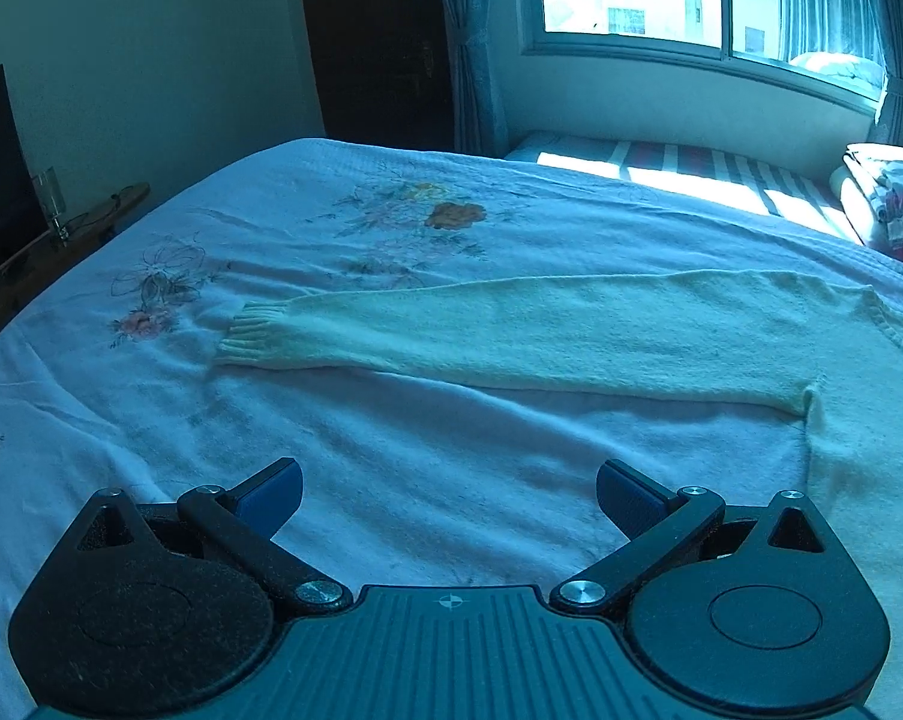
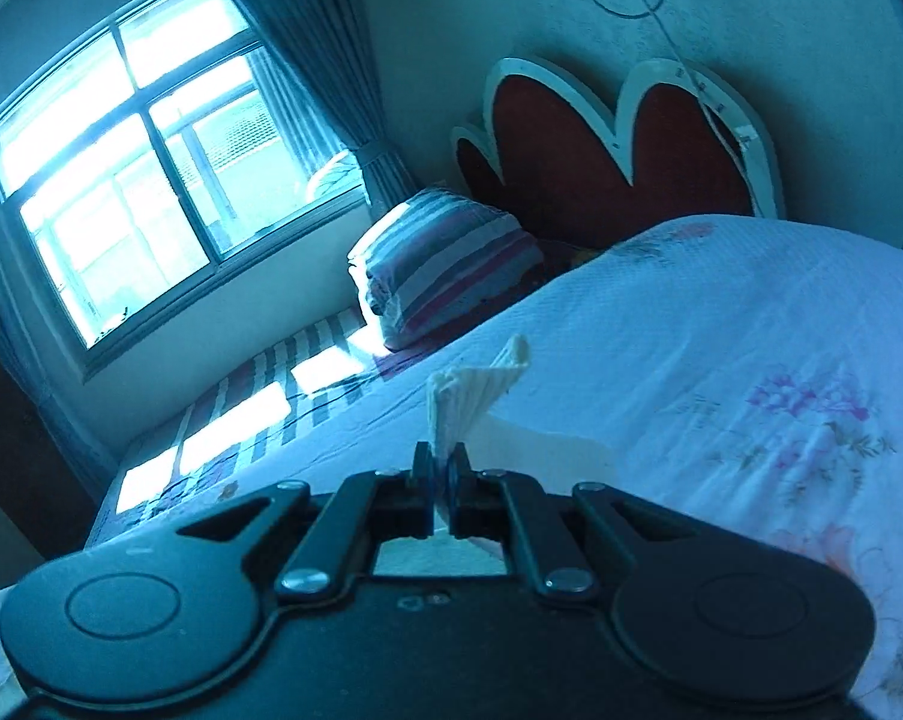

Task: Fold small clothes
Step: 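Carry the sleeve across the sweater body and open the right tool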

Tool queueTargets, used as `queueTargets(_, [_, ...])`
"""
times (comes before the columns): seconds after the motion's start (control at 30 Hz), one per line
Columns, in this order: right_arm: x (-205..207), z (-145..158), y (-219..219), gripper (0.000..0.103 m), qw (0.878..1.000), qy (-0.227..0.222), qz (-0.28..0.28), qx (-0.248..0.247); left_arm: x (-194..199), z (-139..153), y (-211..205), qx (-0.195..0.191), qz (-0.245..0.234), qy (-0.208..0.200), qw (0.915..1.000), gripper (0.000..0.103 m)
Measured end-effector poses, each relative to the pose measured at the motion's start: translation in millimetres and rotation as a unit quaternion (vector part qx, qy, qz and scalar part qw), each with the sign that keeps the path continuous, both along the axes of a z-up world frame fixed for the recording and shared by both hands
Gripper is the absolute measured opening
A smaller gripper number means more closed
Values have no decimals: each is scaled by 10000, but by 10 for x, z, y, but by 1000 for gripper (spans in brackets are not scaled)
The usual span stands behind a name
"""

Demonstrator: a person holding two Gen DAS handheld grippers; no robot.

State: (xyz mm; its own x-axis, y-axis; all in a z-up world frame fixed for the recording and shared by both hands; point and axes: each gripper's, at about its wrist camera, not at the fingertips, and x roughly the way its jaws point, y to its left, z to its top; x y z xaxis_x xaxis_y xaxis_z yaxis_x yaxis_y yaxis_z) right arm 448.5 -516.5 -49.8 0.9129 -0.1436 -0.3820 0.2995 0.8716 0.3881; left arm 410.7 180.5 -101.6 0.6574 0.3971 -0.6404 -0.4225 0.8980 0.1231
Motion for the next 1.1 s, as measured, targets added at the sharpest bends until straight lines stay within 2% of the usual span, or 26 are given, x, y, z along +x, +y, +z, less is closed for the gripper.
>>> queueTargets(0.13, [301, 155, 792, 6, 9975, -98, 685, -168, -75, -8, 347, 186, 73, 16, 9998, 103])
queueTargets(0.27, [543, 141, 1638, 6, 9882, -30, 1519, -182, -181, -72, 590, 273, 168, 102, 9994, 103])
queueTargets(0.4, [698, -55, 2533, 6, 9699, 286, 2399, -299, -280, -145, 757, 179, 247, 171, 9994, 103])
queueTargets(0.53, [763, -318, 3268, 6, 9488, 649, 3047, -530, -346, -182, 824, 157, 255, 201, 9993, 103])
queueTargets(0.67, [725, -446, 3615, 6, 9409, 794, 3214, -716, -374, -186, 843, 149, 217, 192, 9995, 103])
queueTargets(0.93, [801, -592, 3682, 6, 9435, 914, 3145, -505, -304, -171, 761, 23, 56, 146, 9999, 103])
queueTargets(0.97, [852, -652, 3696, 13, 9397, 949, 3262, -390, -285, -164, 742, 2, 30, 132, 9999, 103])
queueTargets(1.0, [864, -689, 3720, 28, 9329, 1022, 3441, -283, -257, -151, 711, -31, -8, 103, 9999, 103])
queueTargets(1.03, [889, -748, 3769, 33, 9202, 1194, 3723, -171, -216, -127, 667, -105, -76, 52, 9999, 103])
queueTargets(1.07, [863, -757, 3800, 33, 9140, 1212, 3870, -145, -177, -106, 630, -174, -145, -4, 9997, 103])
queueTargets(1.1, [779, -711, 3821, 32, 9096, 1029, 4020, -201, -120, -76, 575, -270, -230, -84, 9993, 103])
